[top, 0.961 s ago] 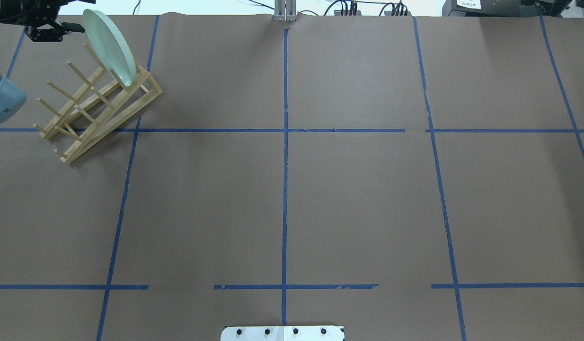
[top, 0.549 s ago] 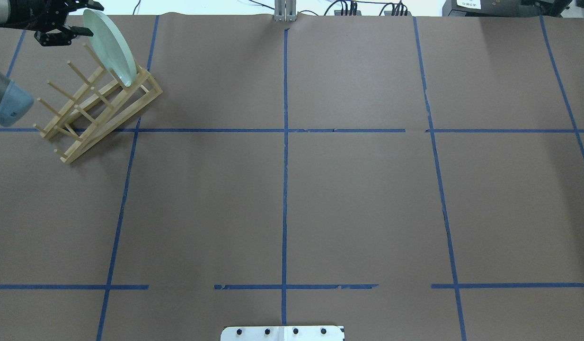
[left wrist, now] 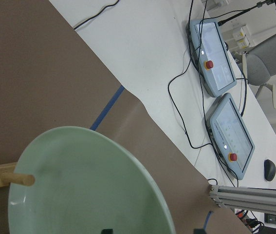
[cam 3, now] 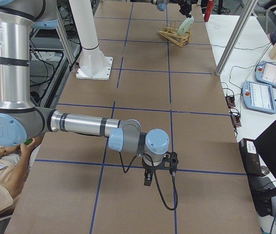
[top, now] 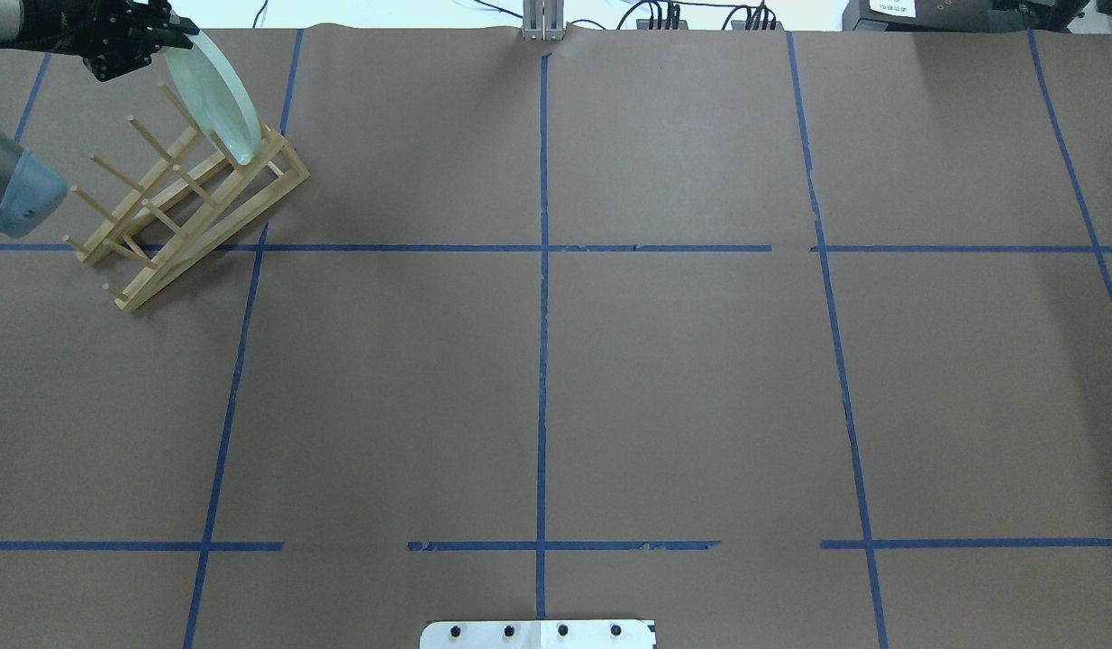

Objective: Place plate on table
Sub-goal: 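Close the left gripper on the green plate's rim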

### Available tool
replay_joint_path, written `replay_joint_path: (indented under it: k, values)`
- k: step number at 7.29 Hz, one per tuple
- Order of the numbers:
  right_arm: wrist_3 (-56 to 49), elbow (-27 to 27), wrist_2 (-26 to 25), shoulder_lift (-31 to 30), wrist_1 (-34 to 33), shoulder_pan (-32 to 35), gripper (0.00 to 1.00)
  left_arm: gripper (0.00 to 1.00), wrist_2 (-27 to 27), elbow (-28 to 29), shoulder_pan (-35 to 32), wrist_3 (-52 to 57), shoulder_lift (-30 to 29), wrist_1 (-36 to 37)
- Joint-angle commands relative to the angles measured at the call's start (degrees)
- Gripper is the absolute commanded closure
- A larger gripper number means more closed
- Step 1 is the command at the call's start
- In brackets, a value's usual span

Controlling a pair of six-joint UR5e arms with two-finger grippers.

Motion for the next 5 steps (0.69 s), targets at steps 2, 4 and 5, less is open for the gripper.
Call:
replay_joint_path:
  k: [2,4,5]
  values:
    - [0.0,0.0,0.0,0.0,0.0,0.0,0.0,1.0,-0.26,-0.63,0.03,-0.09,-0.15,0.01]
    - [0.0,0.0,0.0,0.0,0.0,0.0,0.0,1.0,-0.35,-2.3,-0.06,-0.44,-0.24,0.01]
    - [0.0,0.0,0.0,0.0,0.0,0.0,0.0,1.0,-0.35,-3.18,-0.14,-0.96,-0.15,0.01]
